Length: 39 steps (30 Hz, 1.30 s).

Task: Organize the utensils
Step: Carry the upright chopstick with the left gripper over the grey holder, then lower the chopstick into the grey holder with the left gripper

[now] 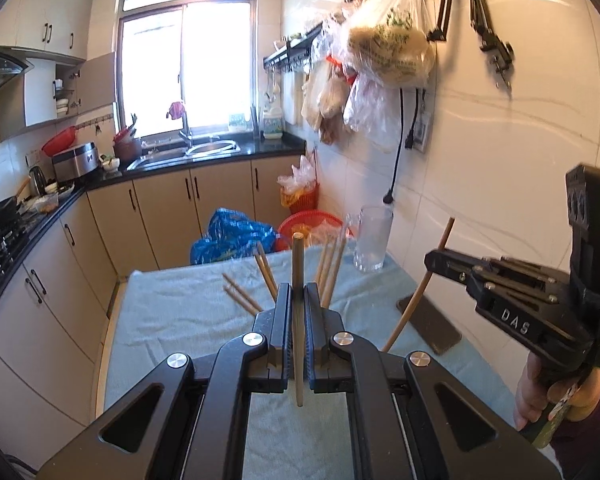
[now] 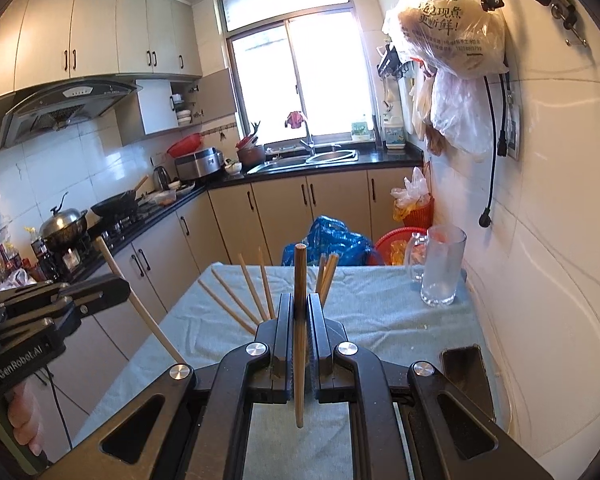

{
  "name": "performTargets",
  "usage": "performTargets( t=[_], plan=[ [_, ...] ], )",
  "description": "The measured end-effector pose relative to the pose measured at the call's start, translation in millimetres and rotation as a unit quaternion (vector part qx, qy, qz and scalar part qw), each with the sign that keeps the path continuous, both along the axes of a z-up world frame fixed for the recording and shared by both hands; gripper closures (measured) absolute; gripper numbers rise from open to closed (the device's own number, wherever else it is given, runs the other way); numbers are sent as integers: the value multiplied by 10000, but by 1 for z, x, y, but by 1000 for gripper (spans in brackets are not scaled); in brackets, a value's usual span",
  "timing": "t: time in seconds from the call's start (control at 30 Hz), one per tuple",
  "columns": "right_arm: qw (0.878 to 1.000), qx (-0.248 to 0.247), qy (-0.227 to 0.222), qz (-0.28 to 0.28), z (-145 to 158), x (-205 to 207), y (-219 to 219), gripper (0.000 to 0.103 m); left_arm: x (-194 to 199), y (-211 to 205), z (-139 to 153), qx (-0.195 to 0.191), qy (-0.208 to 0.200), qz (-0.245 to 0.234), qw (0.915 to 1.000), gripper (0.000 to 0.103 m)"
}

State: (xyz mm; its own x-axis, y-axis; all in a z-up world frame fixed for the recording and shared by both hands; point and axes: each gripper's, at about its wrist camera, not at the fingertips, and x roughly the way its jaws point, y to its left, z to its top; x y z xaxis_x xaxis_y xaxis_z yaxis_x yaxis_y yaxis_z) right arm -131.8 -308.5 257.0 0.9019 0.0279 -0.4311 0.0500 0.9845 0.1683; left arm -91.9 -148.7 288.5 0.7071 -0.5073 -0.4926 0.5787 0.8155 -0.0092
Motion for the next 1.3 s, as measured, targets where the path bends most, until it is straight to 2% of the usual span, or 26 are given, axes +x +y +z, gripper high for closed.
performTargets(
  t=[0.27, 0.53, 0.73, 0.93, 1.3],
  plan=[
    [9995, 69, -308, -37, 25, 21, -1, 96, 35, -3, 26, -427, 1, 193, 9989, 98],
    [9985, 161, -514, -87, 29, 47, 1, 96, 73, -13, 18, -722, 161, 413, 9964, 98],
    [9983, 341, -444, -171, 11, 70, -4, 96, 97, -22, -5, -856, 302, 474, 9947, 98],
    [9984, 473, -235, -207, -14, 88, -14, 96, 111, -26, -29, -777, 384, 488, 9950, 98],
    [9979, 559, 275, -179, -59, 103, -18, 96, 105, -25, -67, -507, 627, 533, 9953, 98]
  ],
)
